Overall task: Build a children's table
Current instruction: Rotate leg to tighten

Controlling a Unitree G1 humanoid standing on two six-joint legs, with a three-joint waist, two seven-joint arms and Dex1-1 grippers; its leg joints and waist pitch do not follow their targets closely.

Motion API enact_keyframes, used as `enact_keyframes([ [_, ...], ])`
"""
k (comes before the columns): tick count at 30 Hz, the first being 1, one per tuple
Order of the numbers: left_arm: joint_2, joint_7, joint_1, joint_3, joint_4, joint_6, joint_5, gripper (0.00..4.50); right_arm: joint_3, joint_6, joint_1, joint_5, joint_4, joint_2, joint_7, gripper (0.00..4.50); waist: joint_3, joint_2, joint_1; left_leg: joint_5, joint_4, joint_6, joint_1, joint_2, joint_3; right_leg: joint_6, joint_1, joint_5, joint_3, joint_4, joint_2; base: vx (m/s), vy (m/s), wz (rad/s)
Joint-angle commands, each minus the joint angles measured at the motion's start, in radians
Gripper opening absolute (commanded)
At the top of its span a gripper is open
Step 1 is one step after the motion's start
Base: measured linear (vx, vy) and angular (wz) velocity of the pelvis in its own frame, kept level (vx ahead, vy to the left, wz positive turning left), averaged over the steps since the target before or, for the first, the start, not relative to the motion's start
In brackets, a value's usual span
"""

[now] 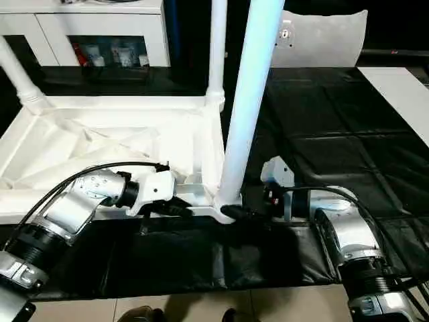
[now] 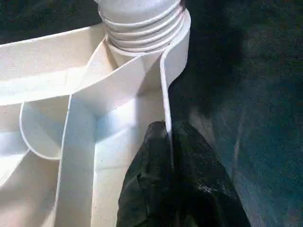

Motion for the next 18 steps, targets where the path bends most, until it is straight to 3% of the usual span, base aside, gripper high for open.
enact_keyframes([
  [1,0.019,-0.048,0.003,-0.063,0.020,-0.020,0.039,0.00,0.005,-0.012,-0.019,-0.008,0.013,-0.002,0.006,3.75,-0.071,-0.011,0.001,-0.173,-0.062,0.088,0.007,0.063,-0.019,-0.143,0.060,-0.377,0.068,-0.077,-0.103,0.000,0.000,0.00],
  [5,0.014,-0.056,0.000,-0.060,0.028,-0.032,0.041,0.00,0.008,-0.015,-0.026,-0.006,0.021,0.008,0.010,3.39,-0.071,-0.012,0.002,-0.179,-0.061,0.081,0.009,0.062,-0.020,-0.127,0.058,-0.412,0.067,-0.080,-0.103,0.000,0.000,0.00],
  [12,0.012,-0.059,-0.006,-0.063,0.049,-0.049,0.038,0.00,0.022,-0.008,-0.021,0.001,0.012,0.009,0.023,2.79,-0.077,-0.011,0.003,-0.154,-0.058,0.090,0.006,0.064,-0.019,-0.145,0.059,-0.341,0.068,-0.070,-0.101,0.000,0.000,0.00],
  [18,0.013,-0.050,-0.007,-0.058,0.068,-0.055,0.043,0.00,0.030,0.010,0.000,0.000,-0.006,0.019,0.014,2.36,-0.075,-0.012,0.004,-0.172,-0.060,0.084,0.008,0.063,-0.020,-0.135,0.060,-0.378,0.065,-0.075,-0.102,0.000,0.000,0.00],
])
